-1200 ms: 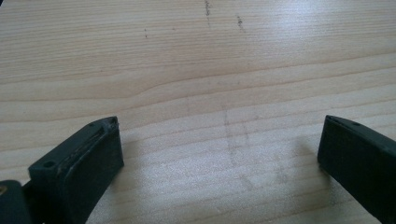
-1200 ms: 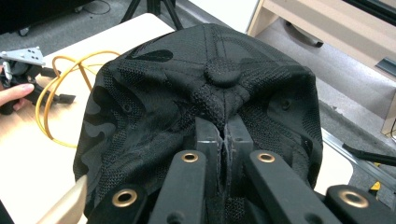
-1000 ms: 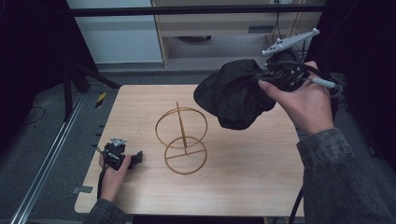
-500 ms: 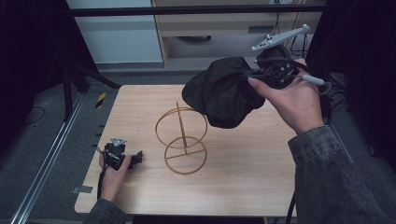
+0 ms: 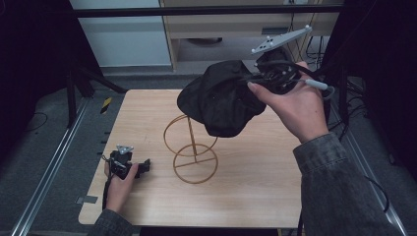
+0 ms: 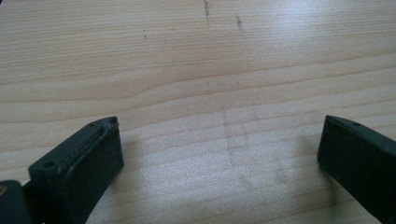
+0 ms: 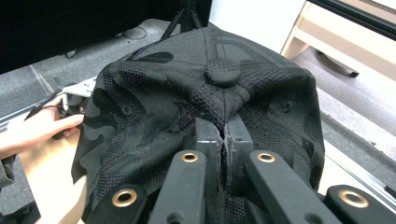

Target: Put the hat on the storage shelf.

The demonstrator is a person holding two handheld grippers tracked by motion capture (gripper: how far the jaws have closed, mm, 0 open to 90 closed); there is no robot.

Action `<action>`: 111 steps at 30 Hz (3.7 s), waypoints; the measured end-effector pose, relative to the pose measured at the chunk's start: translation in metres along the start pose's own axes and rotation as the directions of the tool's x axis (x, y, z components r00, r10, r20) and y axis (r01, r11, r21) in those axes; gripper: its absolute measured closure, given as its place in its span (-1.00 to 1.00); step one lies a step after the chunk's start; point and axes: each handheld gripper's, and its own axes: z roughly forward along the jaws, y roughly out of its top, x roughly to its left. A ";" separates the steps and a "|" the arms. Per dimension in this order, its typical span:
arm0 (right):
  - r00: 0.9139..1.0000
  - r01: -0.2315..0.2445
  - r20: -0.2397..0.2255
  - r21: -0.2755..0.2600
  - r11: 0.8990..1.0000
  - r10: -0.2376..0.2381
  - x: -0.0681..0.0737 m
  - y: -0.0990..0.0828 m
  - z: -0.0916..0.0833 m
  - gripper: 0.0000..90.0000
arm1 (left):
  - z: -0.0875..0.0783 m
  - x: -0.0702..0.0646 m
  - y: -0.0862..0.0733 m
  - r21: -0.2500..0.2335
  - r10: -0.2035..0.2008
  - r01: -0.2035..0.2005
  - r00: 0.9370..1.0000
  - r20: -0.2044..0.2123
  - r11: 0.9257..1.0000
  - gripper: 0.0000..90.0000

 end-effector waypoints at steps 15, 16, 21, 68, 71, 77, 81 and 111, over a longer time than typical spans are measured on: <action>0.998 0.019 -0.052 -0.001 1.000 -0.019 0.015 0.006 0.019 0.94 | 0.000 0.000 0.000 -0.002 -0.003 0.003 1.000 -0.001 1.000 -1.00; 0.998 0.020 -0.054 0.001 1.000 -0.020 0.016 0.006 0.020 0.94 | 0.000 0.000 0.000 -0.002 -0.002 0.002 1.000 0.000 1.000 -1.00; 0.997 0.027 -0.066 0.005 1.000 -0.026 0.019 0.007 0.022 0.94 | 0.000 0.000 0.000 -0.002 -0.002 0.002 1.000 0.000 1.000 -1.00; 0.991 0.012 -0.132 0.114 0.993 0.003 0.028 -0.014 0.048 0.94 | 0.000 0.000 0.000 -0.002 -0.002 0.002 1.000 0.000 1.000 -1.00; 0.991 0.012 -0.136 0.119 0.993 0.004 0.030 -0.015 0.050 0.94 | 0.000 0.000 0.000 -0.002 -0.002 0.002 1.000 0.000 1.000 -1.00; 0.990 0.019 -0.143 0.139 0.990 0.001 0.034 -0.017 0.054 0.94 | 0.000 0.000 0.000 -0.003 -0.003 0.003 1.000 0.000 1.000 -1.00; 0.989 0.022 -0.149 0.147 0.989 0.000 0.036 -0.019 0.057 0.94 | 0.000 0.000 0.000 -0.003 -0.001 0.001 1.000 0.000 1.000 -1.00; 0.986 0.029 -0.166 0.187 0.982 0.003 0.042 -0.027 0.072 0.93 | 0.000 -0.001 0.000 -0.002 0.001 -0.001 1.000 0.001 1.000 -1.00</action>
